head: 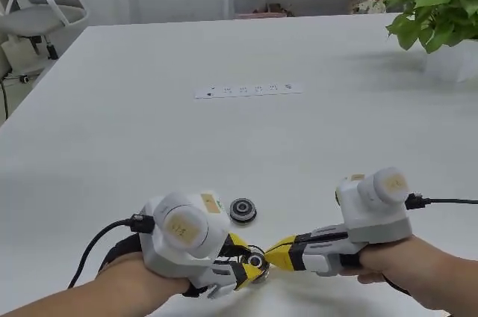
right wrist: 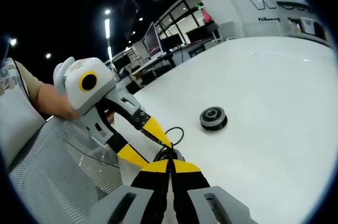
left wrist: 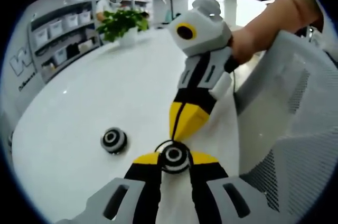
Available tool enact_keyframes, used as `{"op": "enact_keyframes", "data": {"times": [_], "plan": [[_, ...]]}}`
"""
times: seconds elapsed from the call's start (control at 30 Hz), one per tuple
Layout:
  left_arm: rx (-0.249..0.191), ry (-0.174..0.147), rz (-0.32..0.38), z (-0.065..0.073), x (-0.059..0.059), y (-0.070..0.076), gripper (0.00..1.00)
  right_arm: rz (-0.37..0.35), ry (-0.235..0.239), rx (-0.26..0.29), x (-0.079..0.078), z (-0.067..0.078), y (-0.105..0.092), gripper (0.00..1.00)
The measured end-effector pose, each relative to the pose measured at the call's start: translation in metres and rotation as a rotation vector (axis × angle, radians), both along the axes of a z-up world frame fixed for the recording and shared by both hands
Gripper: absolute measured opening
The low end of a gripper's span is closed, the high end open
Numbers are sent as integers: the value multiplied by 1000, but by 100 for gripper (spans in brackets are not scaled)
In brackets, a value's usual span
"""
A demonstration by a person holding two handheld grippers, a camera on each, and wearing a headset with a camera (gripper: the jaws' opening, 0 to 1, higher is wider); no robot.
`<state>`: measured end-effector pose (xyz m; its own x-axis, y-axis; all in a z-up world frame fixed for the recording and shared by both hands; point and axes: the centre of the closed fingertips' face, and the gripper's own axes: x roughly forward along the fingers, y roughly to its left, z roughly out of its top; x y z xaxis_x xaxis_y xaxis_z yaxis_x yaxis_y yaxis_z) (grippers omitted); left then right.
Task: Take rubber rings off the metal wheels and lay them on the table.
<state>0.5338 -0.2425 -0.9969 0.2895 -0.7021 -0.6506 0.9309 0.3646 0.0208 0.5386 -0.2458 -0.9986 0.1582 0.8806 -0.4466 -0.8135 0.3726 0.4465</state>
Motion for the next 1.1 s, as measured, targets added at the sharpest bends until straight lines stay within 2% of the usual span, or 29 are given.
{"op": "enact_keyframes", "data": {"times": [0.07,0.2,0.33,0.57,0.67,0.77,0.9,1.1], "plan": [[-9,7,-5,3,-2,0,25,-2,1,7,1,2,1,0],[-22,12,-11,11,-7,5,36,-10,-4,22,4,7,1,0],[-35,12,-1,18,-7,12,40,-15,-6,31,7,11,1,0],[-53,12,44,31,-5,35,53,1,-11,32,7,17,5,0],[-83,32,86,38,-3,46,55,2,-12,35,9,19,6,0],[-88,18,104,43,-1,56,59,1,-11,40,12,22,10,0],[-131,37,156,51,1,67,63,4,-11,42,16,25,15,0],[-121,27,178,48,0,81,67,3,-14,35,21,25,23,0]]}}
